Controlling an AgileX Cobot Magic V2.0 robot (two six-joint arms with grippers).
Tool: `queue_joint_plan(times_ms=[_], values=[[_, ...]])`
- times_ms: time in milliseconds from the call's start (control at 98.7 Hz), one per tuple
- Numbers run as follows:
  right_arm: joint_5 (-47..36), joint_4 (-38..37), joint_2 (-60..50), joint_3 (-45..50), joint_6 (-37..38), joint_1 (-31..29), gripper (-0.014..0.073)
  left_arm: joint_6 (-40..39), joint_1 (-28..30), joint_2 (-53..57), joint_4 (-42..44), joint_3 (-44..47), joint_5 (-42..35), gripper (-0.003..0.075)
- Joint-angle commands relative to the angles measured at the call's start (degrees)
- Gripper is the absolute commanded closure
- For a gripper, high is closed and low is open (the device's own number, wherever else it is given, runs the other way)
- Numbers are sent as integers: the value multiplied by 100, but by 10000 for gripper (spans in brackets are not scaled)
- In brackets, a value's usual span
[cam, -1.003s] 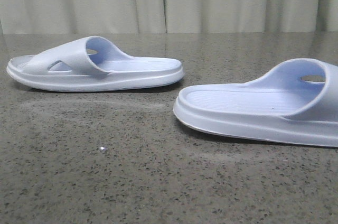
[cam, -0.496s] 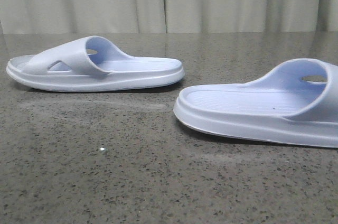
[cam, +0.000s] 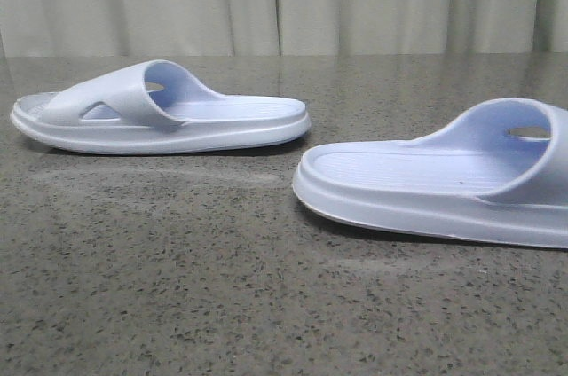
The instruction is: Insert blue slippers together front up
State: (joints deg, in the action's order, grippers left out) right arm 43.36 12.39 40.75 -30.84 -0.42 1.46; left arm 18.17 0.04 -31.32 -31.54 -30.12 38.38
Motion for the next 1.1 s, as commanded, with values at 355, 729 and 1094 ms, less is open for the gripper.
queue_joint_plan(times_ms=[355,729,1094], values=[[-5,401,1282,-809,-605,-475,253,10,-55,-86,-198,-188,-268,337],[665,2219,1916,-825,-2361,-1388,333,10,-55,-86,-299,-188,-187,337],[839,2270,2077,-825,-2464,-1388,701,10,-55,-487,-618,-188,-84,337]])
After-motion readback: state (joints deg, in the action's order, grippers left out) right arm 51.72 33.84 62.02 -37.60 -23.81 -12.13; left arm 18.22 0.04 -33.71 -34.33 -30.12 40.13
